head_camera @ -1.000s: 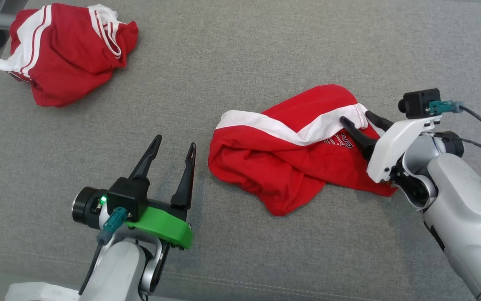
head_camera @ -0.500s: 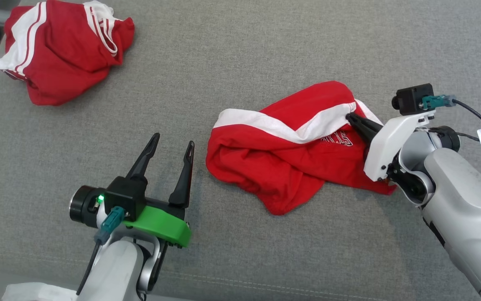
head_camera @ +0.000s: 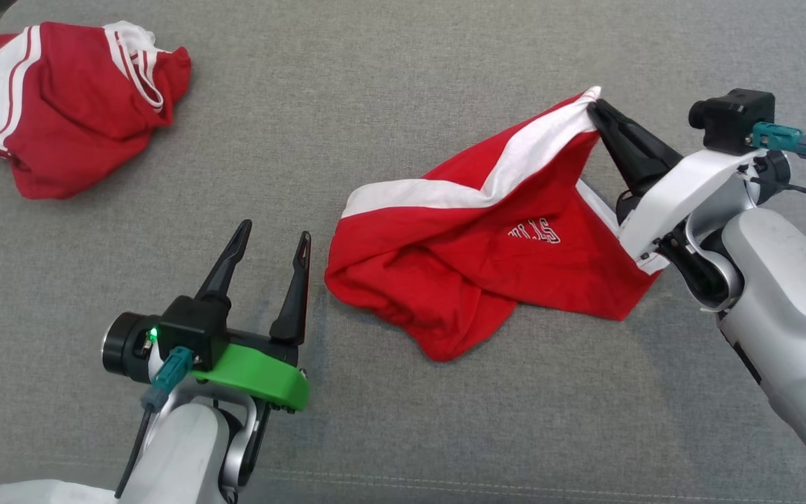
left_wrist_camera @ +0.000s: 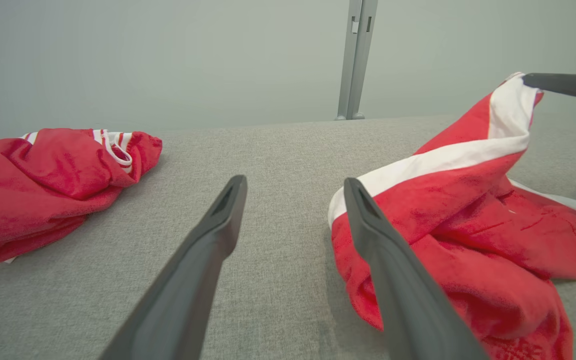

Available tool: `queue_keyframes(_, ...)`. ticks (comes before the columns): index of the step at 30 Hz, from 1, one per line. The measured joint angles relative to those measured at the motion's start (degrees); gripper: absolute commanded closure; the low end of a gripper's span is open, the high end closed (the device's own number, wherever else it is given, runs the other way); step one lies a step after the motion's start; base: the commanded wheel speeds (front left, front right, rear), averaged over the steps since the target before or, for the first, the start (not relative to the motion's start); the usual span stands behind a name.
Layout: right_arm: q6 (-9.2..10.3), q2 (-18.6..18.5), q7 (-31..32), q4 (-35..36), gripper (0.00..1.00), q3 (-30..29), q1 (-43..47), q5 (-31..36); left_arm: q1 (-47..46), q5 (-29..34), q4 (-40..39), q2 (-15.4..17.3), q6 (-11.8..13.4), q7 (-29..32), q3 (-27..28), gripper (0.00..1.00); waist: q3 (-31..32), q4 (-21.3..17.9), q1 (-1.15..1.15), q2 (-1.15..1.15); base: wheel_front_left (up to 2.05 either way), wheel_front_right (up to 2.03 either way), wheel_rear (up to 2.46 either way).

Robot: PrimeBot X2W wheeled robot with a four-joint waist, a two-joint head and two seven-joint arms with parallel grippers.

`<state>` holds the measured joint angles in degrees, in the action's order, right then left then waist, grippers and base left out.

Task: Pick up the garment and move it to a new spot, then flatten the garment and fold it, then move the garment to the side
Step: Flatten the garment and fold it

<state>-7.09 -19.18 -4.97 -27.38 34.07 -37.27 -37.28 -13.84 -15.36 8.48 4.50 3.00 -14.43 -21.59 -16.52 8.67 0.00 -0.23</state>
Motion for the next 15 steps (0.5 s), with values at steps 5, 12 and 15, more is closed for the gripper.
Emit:
queue_keyframes(5,-0.03,-1.8,-5.5,2.8,1.0,0.4,0.3,2.2,0.2,-0.1,-0.1,-0.1,-0.5,0.0,0.3,0.0,0.9,-1.6,0.0,0.0,0.0,0.0,0.0)
queue_keyframes(12,-0.03,-2.7,-8.9,5.0,1.0,1.4,9.0,3.0,2.1,-0.6,-0.2,-0.2,-0.5,0.0,1.2,0.0,2.6,-4.2,0.0,0.0,0.0,0.0,0.0)
queue_keyframes(15,-0.03,-2.8,-8.7,5.1,1.0,2.6,14.5,3.0,2.5,-0.6,-0.5,-0.2,-0.6,0.0,1.5,0.0,3.2,-5.6,0.0,0.0,0.0,0.0,0.0)
